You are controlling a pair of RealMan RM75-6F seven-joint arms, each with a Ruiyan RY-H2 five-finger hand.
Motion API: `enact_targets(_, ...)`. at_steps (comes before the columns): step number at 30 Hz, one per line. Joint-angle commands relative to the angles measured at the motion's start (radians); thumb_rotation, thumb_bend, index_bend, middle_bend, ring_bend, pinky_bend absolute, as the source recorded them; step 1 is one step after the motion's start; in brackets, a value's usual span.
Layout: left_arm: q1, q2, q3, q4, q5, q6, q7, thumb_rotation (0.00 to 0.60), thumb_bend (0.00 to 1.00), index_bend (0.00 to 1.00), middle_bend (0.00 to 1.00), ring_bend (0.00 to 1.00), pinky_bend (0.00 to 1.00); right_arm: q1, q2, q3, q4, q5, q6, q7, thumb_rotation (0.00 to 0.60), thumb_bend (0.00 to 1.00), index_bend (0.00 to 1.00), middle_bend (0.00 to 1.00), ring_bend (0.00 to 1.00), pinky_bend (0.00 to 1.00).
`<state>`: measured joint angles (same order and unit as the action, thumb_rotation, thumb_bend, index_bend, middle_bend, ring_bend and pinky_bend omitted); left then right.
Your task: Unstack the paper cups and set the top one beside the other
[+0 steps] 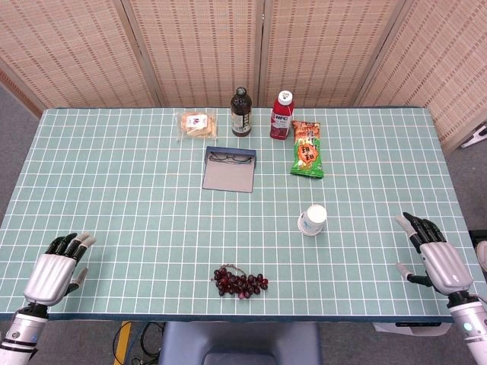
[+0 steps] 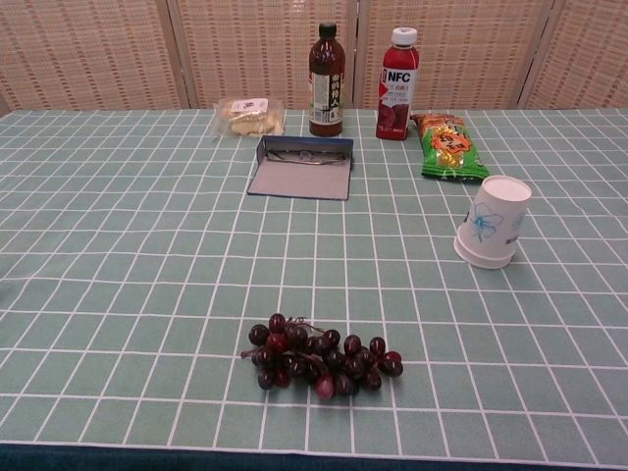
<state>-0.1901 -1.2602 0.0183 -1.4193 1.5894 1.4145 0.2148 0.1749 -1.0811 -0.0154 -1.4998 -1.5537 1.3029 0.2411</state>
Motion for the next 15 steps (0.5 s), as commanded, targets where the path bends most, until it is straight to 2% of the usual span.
enact_targets(1,0.001,0.001,0.000,-0.004,-0.002,-0.001,0.002,0.600,0.40,0.23,0.19,0.15,0.17,0.001,-0.001,0.000,0.001,0.002,-0.001,-0.001,0.600,0.27,0.01,0.00,0.00,0.00)
enact_targets(9,0.007,0.007,0.003,-0.021,0.008,0.016,0.011,0.600,0.40,0.23,0.19,0.15,0.17,-0.003,0.001,0.002,-0.013,0.001,0.008,-0.001,0.600,0.27,0.01,0.00,0.00,0.00)
enact_targets(15,0.013,0.018,-0.003,-0.024,-0.007,0.017,-0.002,0.600,0.40,0.23,0.19,0.15,0.17,0.044,0.012,0.023,-0.018,0.012,-0.049,0.036,0.600,0.27,0.01,0.00,0.00,0.00)
